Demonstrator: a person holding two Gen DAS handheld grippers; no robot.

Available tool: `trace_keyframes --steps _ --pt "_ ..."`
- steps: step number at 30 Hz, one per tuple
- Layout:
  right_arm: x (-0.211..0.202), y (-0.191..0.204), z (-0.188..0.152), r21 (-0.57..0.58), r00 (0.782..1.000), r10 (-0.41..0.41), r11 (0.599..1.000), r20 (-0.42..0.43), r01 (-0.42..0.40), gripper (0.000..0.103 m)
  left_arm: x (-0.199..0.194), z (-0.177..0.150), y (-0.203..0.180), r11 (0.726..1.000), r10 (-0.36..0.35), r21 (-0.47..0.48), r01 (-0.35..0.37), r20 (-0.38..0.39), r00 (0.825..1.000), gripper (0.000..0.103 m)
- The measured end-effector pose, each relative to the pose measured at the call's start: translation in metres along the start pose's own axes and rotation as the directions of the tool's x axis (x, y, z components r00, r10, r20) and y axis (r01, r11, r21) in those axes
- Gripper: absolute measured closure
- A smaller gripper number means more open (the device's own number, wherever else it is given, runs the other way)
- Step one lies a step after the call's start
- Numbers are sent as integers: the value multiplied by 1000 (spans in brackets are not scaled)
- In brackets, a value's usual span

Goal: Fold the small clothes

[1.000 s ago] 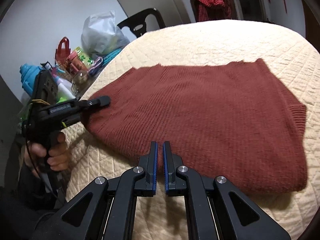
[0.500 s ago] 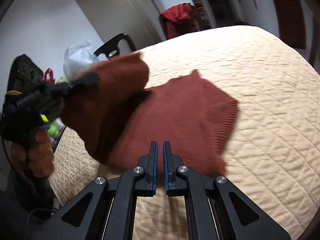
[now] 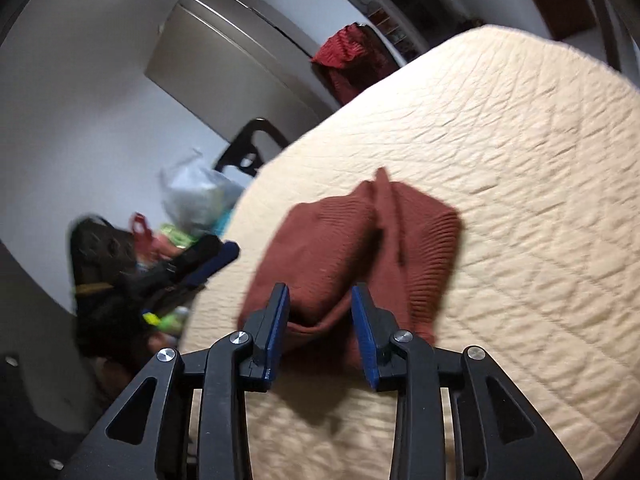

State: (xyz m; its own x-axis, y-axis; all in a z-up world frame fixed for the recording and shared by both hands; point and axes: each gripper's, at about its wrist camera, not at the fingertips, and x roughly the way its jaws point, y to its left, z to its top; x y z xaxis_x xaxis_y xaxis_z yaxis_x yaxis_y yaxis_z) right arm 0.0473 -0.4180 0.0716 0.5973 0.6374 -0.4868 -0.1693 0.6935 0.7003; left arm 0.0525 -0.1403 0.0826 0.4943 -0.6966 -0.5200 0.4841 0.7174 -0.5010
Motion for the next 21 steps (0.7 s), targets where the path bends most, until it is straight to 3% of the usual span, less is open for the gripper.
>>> trace_keyframes --steps 4,10,14,21 --pt "15 -3 0 65 997 57 996 -56 -53 56 -5 -10 29 993 114 -34 -115 -13 993 63" --pt "38 -18 -6 196 977 129 976 -168 -95 56 9 -32 38 991 128 -25 -129 -58 990 63" --pt "41 -22 0 251 970 184 958 -158 -141 56 14 -36 35 990 139 14 -139 -57 989 63" --pt "51 -32 16 315 961 240 930 -135 -188 56 13 -38 39 992 129 5 -129 -48 990 63"
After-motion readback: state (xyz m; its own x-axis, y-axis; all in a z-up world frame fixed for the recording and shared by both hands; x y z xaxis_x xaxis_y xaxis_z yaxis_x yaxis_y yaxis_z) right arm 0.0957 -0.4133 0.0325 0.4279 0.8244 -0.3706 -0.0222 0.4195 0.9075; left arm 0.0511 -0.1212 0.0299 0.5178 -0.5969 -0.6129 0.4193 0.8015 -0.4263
